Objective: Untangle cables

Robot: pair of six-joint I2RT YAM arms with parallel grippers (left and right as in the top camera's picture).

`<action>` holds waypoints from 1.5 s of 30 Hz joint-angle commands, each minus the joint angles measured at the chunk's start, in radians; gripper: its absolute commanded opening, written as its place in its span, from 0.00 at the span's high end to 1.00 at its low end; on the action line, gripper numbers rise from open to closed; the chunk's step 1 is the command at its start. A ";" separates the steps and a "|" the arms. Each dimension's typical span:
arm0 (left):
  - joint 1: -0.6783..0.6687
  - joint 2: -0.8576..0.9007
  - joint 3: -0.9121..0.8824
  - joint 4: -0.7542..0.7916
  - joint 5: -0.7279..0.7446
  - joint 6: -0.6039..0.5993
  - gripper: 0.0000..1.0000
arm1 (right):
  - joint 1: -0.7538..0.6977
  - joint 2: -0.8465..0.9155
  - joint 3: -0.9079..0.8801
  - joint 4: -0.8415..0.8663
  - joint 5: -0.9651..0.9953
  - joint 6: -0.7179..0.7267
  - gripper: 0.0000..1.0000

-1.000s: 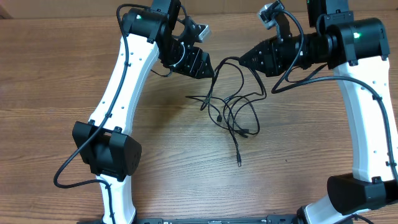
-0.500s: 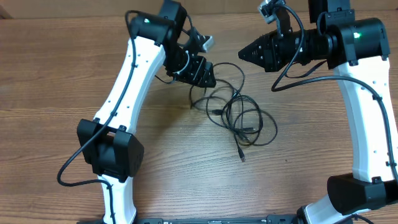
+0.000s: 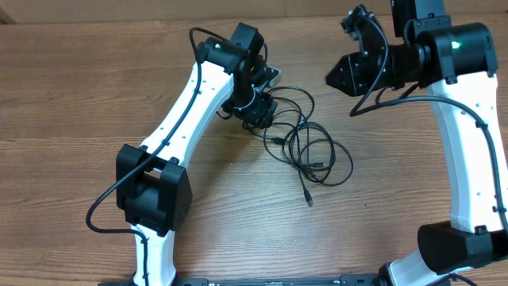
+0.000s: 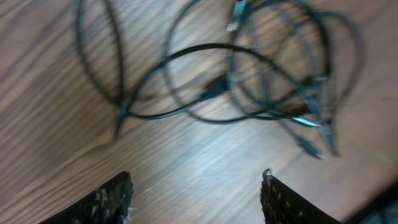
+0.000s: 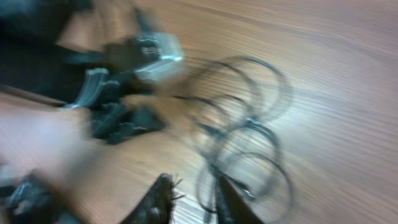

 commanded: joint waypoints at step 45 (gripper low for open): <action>0.076 -0.146 0.900 -0.152 -0.093 -0.156 0.96 | -0.003 -0.016 0.024 0.023 0.079 0.130 0.59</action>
